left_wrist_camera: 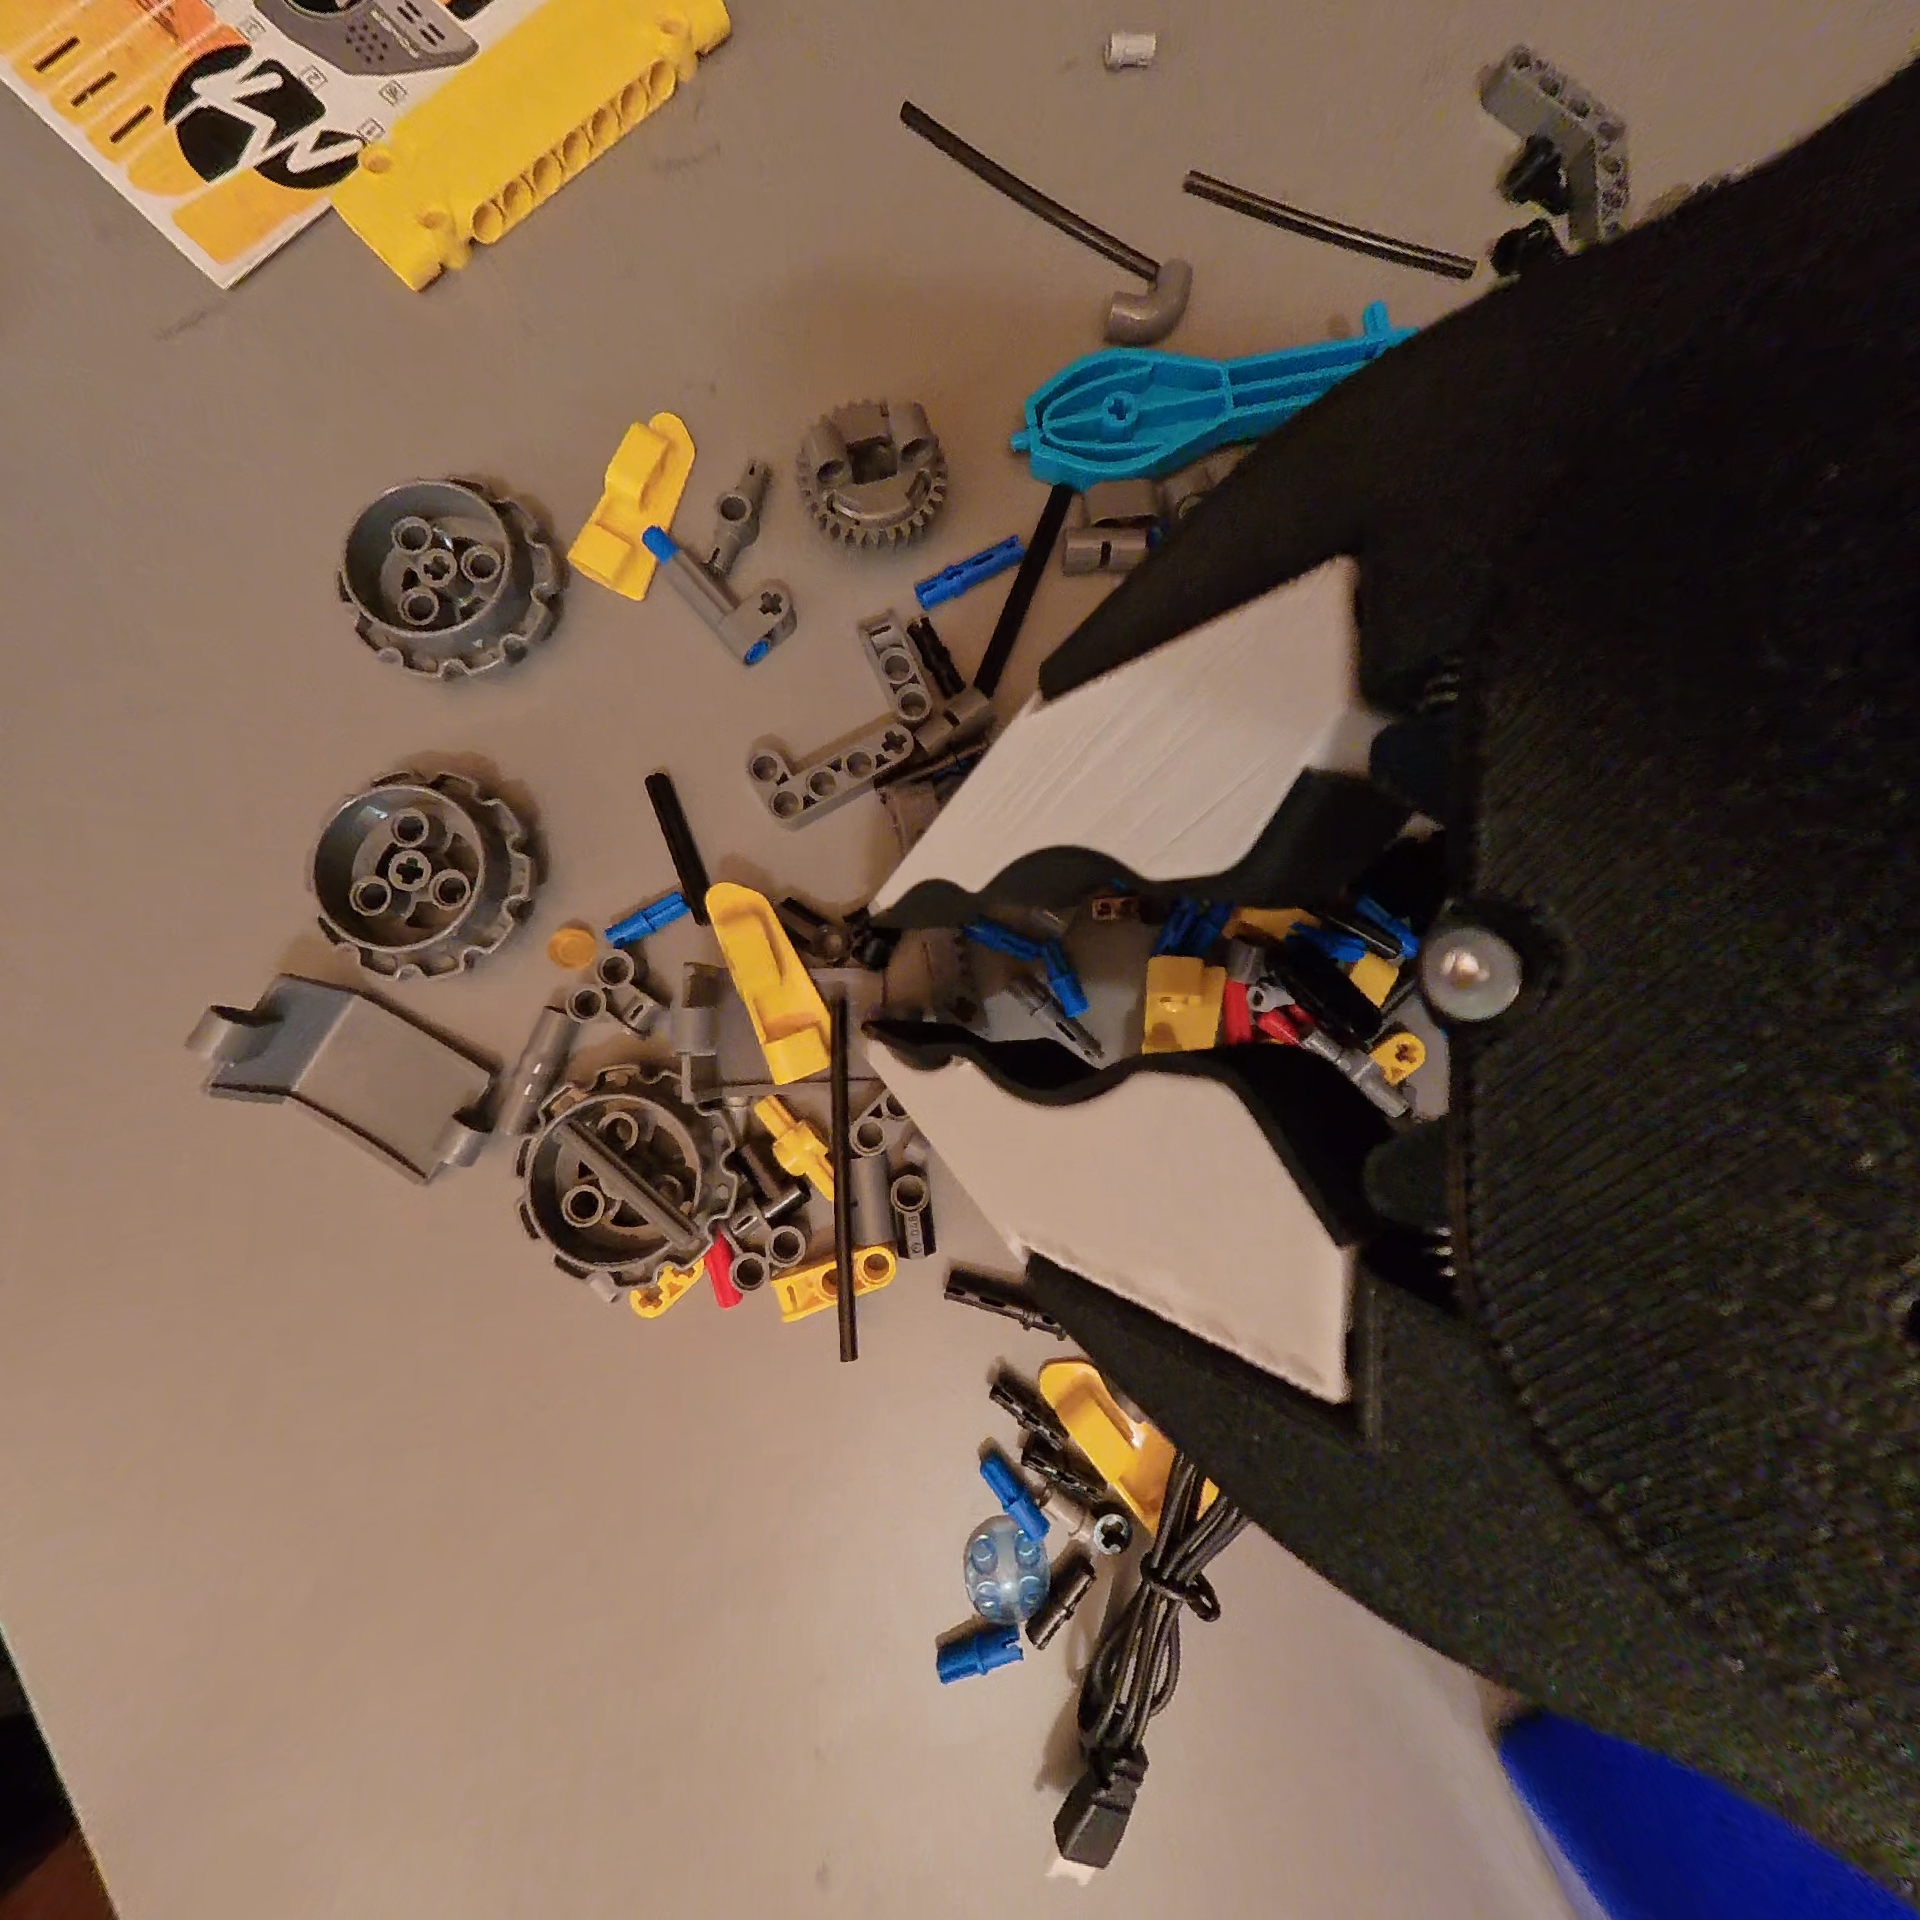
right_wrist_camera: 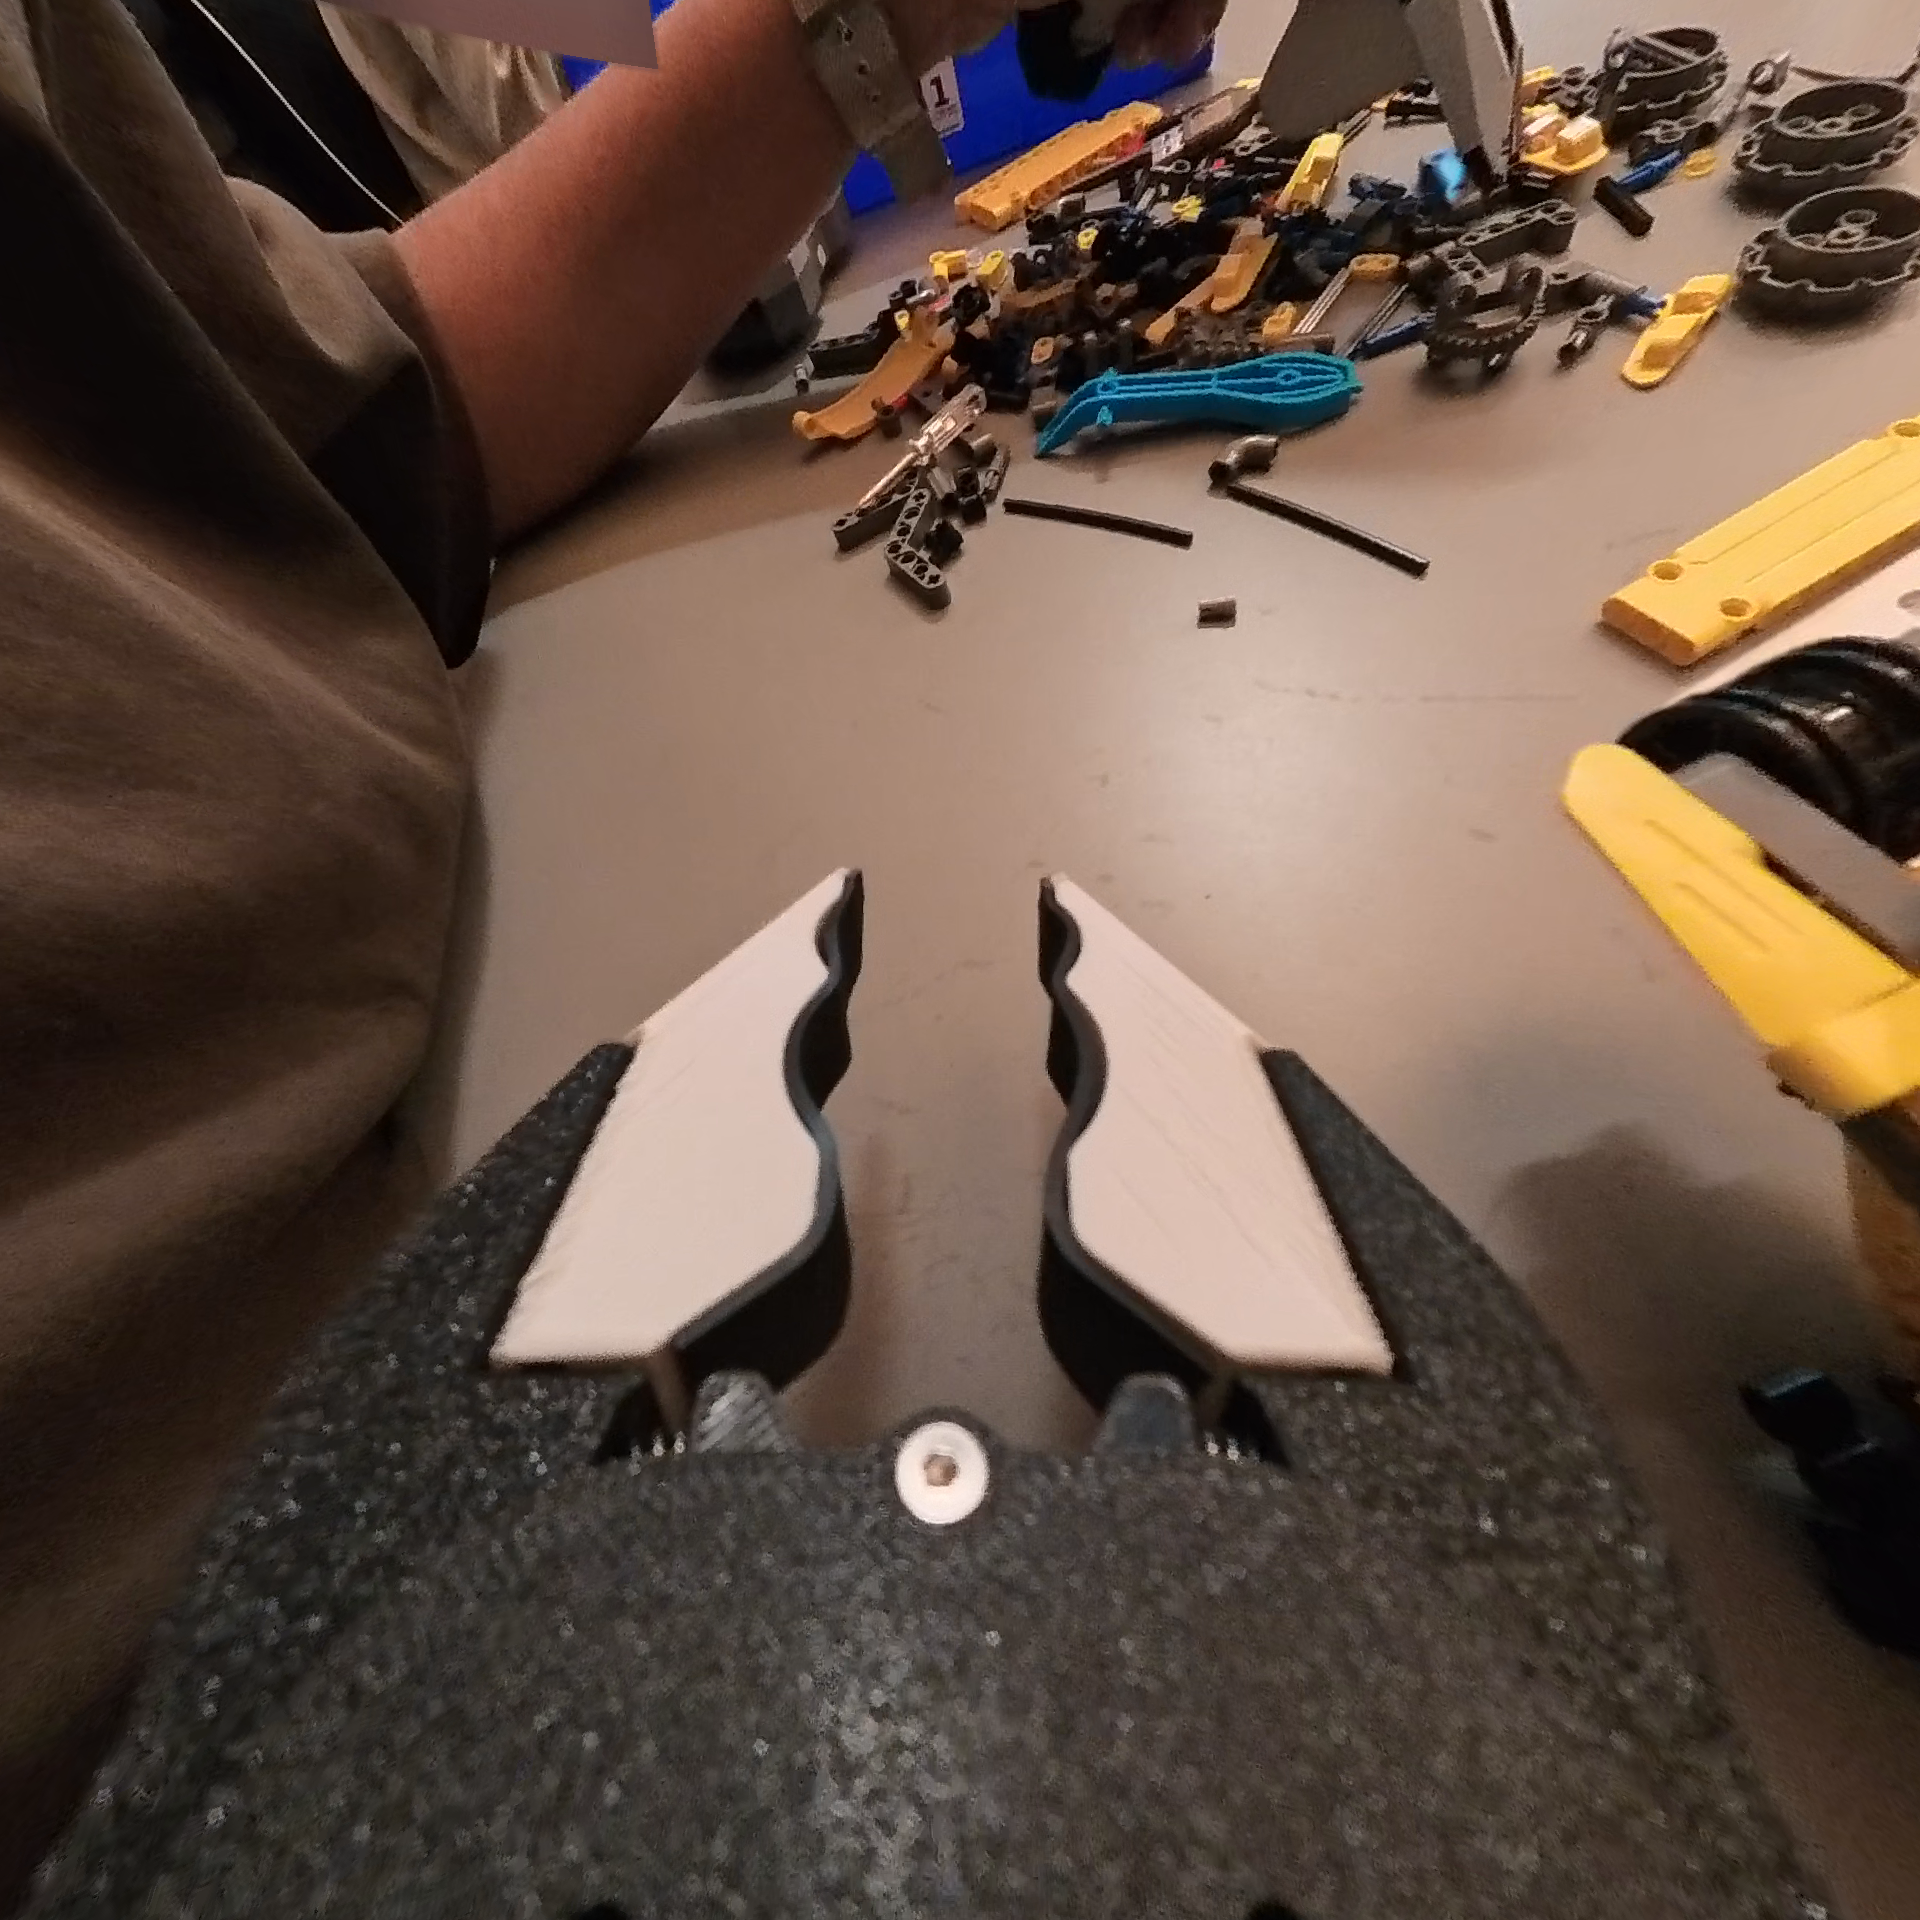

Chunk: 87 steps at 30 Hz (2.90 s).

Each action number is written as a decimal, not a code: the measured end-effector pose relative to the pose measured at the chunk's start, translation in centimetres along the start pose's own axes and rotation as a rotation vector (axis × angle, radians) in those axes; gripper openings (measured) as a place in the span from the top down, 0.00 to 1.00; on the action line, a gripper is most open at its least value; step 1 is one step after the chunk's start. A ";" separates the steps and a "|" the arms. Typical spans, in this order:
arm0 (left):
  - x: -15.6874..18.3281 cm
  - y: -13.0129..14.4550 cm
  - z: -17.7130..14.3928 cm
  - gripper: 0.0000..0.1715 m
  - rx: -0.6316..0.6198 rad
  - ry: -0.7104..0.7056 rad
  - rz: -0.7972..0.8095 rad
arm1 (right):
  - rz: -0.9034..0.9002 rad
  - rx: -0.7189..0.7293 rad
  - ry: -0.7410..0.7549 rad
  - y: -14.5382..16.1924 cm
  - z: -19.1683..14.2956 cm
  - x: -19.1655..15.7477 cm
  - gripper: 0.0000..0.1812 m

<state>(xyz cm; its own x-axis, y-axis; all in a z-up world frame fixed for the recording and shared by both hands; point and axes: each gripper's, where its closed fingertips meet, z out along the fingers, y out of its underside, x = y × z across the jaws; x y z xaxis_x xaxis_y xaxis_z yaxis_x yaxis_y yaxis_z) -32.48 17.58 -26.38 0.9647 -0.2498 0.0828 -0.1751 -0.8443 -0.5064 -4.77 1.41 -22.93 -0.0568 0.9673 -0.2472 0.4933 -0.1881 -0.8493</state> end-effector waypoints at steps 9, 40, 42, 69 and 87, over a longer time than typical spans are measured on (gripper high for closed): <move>0.4 -0.7 -0.8 0.97 0.060 0.000 0.032 | -0.035 -0.020 0.022 0.2 0.2 -0.1 0.82; 35.0 3.0 -3.9 1.00 0.296 0.775 0.571 | -0.082 -0.003 0.414 3.7 -8.1 3.7 0.82; 35.7 3.2 -2.9 1.00 0.271 0.749 0.559 | -0.076 0.006 0.423 4.0 -8.7 3.5 0.82; 40.5 0.7 -7.4 1.00 0.370 1.286 0.069 | -0.168 0.329 0.345 -0.3 -11.2 0.4 0.88; 40.8 0.2 -8.7 0.85 0.379 1.451 -0.052 | -0.155 0.395 0.309 -0.8 -12.2 -0.1 0.97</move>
<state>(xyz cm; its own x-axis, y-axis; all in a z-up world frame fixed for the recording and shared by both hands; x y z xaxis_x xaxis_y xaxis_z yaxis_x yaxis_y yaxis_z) 5.15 3.03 -15.61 -0.0995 -0.6561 0.7481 0.1318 -0.7539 -0.6436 5.41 3.58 -16.54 0.1852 0.9827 -0.0066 0.1309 -0.0313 -0.9909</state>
